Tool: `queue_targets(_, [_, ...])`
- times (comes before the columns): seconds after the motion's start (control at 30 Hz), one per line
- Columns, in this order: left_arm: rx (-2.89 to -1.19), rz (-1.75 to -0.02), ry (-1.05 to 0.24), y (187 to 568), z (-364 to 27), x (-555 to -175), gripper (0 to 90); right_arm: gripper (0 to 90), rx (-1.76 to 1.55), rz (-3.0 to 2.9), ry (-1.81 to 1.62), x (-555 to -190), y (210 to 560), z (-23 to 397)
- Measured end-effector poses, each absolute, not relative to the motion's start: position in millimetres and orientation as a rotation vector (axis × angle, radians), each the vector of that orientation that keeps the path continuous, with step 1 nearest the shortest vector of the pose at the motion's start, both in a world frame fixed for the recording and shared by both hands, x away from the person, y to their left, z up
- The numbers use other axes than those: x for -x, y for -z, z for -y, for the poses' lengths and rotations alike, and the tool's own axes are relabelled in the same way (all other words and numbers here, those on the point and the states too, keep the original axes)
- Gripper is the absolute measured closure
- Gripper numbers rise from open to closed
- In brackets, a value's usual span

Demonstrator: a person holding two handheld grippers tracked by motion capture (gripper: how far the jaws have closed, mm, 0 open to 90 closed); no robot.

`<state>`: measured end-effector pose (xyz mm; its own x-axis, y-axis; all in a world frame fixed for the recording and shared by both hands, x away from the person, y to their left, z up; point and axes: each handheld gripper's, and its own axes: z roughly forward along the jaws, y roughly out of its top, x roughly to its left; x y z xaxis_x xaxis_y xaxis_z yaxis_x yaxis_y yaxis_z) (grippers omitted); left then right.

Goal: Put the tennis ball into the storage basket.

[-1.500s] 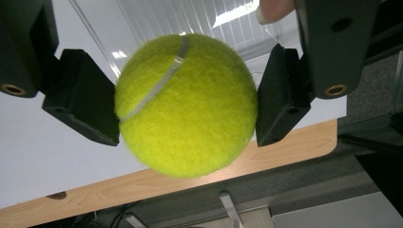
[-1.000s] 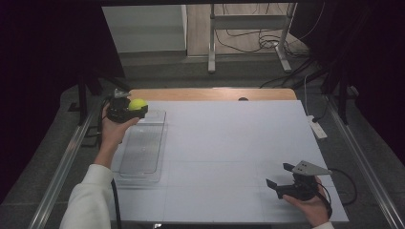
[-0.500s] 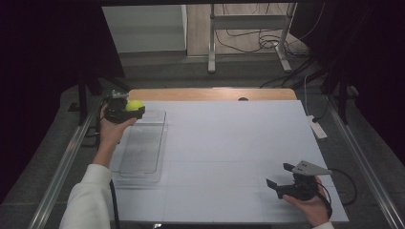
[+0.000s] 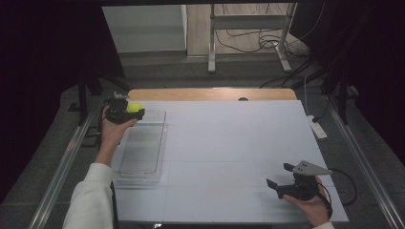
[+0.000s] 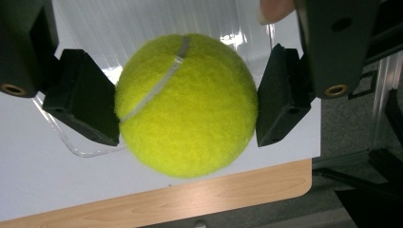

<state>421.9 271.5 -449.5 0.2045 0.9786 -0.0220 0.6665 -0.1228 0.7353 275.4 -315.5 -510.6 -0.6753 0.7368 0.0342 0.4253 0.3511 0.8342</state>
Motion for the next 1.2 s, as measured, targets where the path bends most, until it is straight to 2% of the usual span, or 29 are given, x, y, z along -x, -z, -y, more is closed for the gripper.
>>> queue_targets(1.2, [-1.960, -1.588, -0.602, 477.6, -273.0, -430.6, 27.5, 6.9, -1.030, -2.271, -1.236, -275.6, 511.2, 316.5])
